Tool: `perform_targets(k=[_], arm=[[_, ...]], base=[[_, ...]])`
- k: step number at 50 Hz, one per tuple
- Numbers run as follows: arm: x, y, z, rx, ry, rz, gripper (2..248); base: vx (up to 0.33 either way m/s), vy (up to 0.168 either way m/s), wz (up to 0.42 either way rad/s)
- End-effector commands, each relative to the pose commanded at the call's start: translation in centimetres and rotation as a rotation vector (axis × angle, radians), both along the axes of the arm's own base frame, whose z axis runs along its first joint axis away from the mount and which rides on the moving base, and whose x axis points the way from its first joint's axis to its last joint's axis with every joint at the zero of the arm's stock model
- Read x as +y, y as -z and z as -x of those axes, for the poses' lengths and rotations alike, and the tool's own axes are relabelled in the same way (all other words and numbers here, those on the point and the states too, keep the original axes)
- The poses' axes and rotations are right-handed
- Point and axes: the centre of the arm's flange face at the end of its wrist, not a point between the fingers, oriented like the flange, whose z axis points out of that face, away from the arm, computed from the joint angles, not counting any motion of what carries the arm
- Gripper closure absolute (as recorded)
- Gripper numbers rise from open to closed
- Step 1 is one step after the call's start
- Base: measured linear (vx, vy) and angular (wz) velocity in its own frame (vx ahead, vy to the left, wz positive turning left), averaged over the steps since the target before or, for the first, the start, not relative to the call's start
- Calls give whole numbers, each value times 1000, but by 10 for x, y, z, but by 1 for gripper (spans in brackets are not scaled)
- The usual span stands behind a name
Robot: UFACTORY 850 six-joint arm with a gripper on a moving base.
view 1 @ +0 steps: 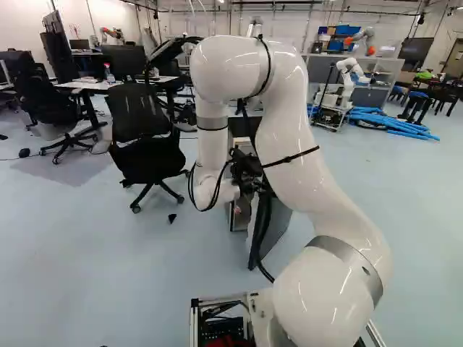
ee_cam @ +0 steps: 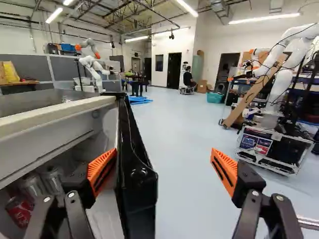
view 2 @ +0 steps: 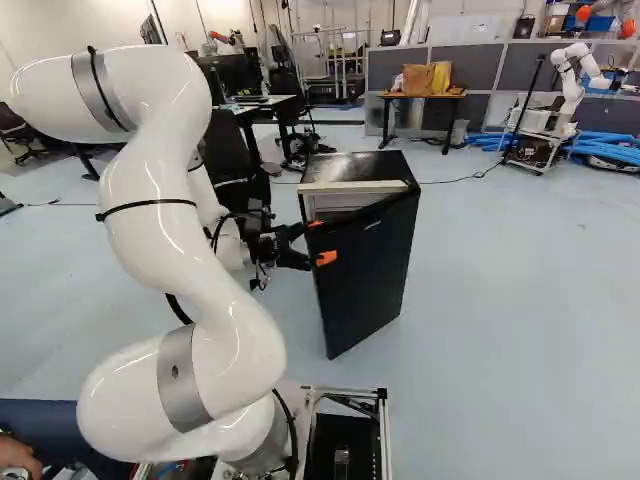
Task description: Grab a drink from the fridge
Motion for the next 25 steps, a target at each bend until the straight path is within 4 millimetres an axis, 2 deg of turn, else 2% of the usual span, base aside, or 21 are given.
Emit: perform_targets(k=[25], arm=[[-8, 0, 10, -5, 184, -14, 3]], base=[[0, 0, 0]])
